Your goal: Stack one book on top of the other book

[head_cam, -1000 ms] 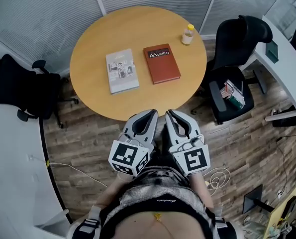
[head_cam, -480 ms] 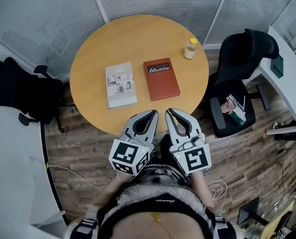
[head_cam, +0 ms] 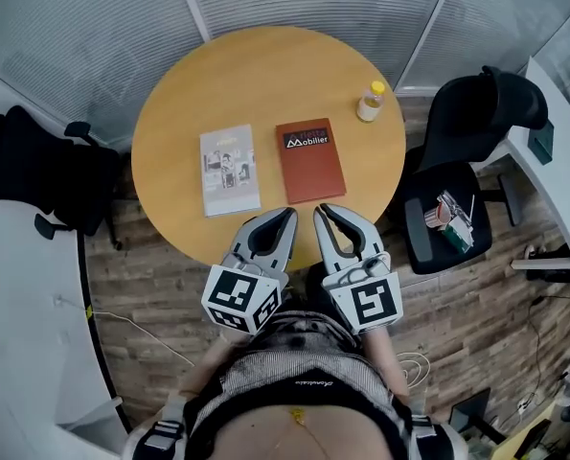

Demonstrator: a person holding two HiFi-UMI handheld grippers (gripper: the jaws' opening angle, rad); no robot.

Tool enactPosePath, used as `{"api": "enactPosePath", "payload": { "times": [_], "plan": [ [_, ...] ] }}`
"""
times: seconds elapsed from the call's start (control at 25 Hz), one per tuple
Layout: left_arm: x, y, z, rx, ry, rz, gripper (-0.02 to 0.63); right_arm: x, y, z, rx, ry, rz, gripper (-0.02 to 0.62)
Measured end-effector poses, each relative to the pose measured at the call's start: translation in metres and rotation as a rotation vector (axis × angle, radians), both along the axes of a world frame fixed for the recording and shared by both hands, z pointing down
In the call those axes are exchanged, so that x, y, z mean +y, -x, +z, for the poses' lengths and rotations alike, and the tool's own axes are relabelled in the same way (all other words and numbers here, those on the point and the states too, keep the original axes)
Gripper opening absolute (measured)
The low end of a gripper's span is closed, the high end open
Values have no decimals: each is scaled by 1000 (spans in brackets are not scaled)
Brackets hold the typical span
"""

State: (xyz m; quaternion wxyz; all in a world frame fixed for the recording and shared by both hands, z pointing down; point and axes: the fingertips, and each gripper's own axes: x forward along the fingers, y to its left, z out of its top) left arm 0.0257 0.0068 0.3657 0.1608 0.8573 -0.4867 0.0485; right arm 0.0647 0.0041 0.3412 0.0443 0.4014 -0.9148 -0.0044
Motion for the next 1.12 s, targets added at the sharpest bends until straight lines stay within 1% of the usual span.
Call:
{"api": "enactPosePath", "payload": {
  "times": [0.36,0.6,0.8,1.0,1.12],
  "plan": [
    [-39,-12,-1,-18,-3,-60,20,-42,-15,0,3,2,-43,32],
    [-62,-21,2,-10,2,-116,20,-66,-25,6,6,15,-105,32],
    [-78,-28,6,-57,-16,-172,20,-83,-31,11,18,5,-173,32],
    [-91,-32,12,-59,-8,-209,20,-94,-29,18,39,9,-244,32],
    [-95,-30,14,-61,2,-222,20,-99,-26,21,38,17,-271,32]
  ]
}}
